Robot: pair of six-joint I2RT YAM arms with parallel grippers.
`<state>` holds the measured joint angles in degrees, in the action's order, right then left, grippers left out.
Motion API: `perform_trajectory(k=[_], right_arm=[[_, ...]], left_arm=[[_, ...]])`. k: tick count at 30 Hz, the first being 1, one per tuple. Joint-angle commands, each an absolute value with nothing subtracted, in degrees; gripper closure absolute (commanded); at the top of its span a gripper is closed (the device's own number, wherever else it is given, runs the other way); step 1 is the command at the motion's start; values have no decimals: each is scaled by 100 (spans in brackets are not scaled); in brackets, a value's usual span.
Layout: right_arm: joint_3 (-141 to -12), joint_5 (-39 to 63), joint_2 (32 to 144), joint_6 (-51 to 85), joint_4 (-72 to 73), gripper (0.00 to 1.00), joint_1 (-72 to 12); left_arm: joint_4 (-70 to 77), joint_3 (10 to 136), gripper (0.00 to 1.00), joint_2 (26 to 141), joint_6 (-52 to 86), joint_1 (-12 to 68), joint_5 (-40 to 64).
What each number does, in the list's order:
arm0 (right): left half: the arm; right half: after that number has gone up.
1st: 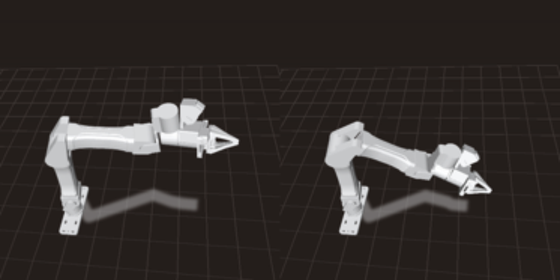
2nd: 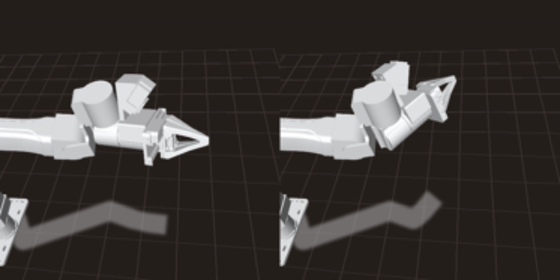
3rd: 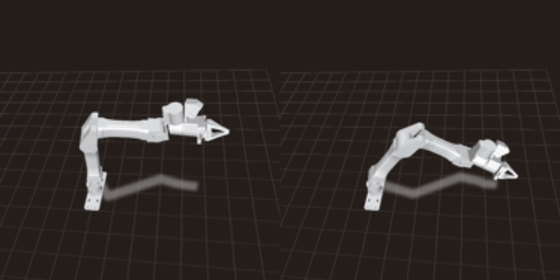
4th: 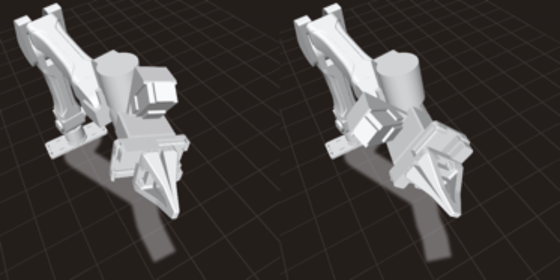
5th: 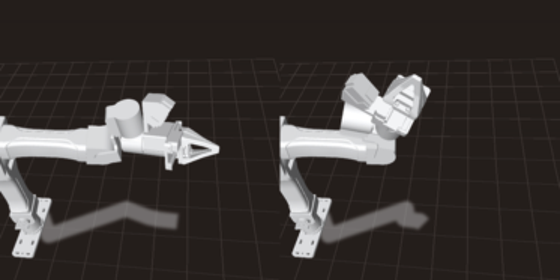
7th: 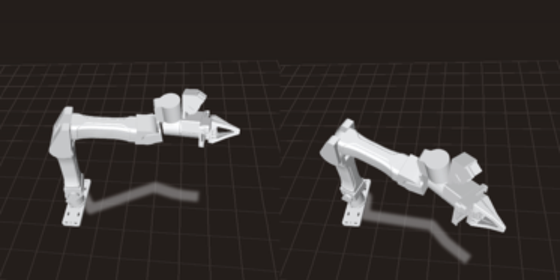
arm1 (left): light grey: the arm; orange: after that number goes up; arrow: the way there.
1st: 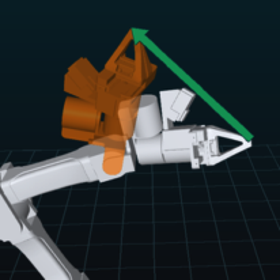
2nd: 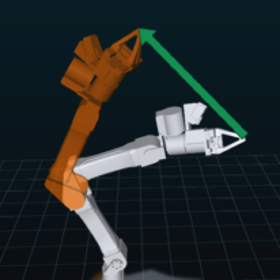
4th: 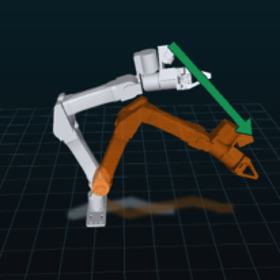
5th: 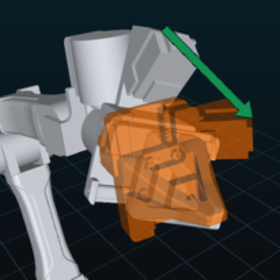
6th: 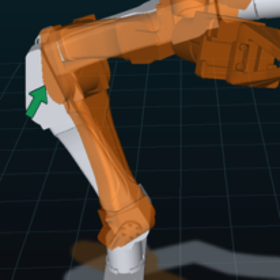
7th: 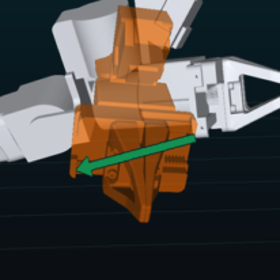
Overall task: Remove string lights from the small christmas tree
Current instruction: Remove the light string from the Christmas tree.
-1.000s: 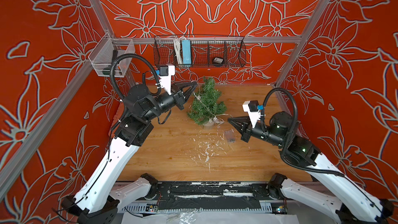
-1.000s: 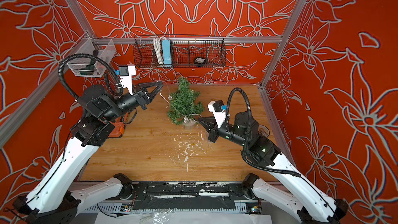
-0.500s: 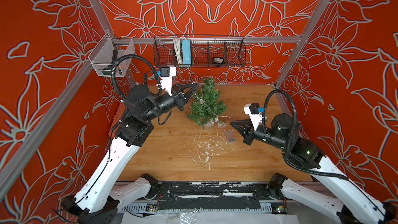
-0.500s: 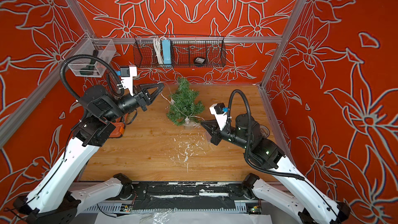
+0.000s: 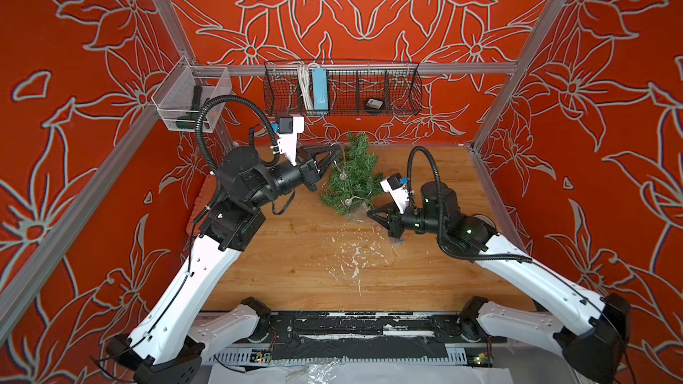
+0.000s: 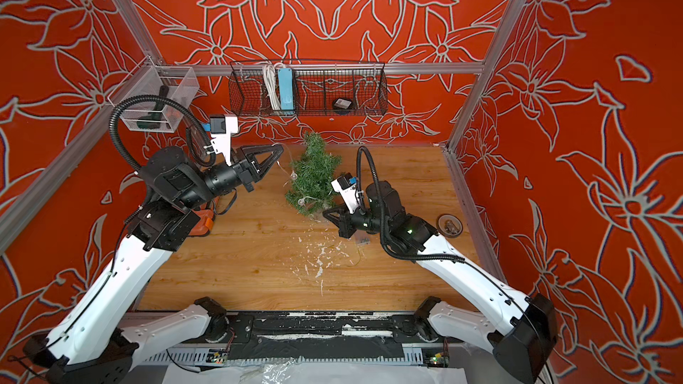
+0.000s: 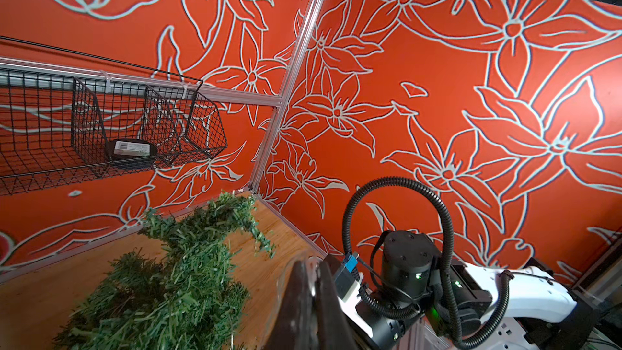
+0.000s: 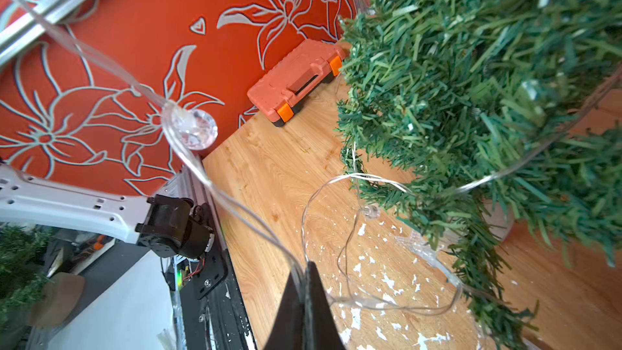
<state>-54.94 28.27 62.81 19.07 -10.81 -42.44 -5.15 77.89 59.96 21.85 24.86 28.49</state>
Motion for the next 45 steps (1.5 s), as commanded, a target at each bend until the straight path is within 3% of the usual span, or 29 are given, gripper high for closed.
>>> perform_trajectory(k=[1, 25, 36, 45], right_arm=[[-5656, 2712, 6415, 1671, -1188, 100, -4263], [-5697, 2764, 6944, 1617, -825, 100, -4345], [-6419, 2732, 6543, 1704, -1073, 100, -4401], [-6205, 1936, 5772, 1661, -1640, 100, -4412]], left_arm=[[-472, 7858, 100, 5950, 2118, 2522, 2953], [-435, 7767, 100, 5976, 2080, 2522, 2936], [-453, 7787, 100, 5977, 2081, 2522, 2927], [-450, 7796, 100, 5968, 2100, 2521, 2926]])
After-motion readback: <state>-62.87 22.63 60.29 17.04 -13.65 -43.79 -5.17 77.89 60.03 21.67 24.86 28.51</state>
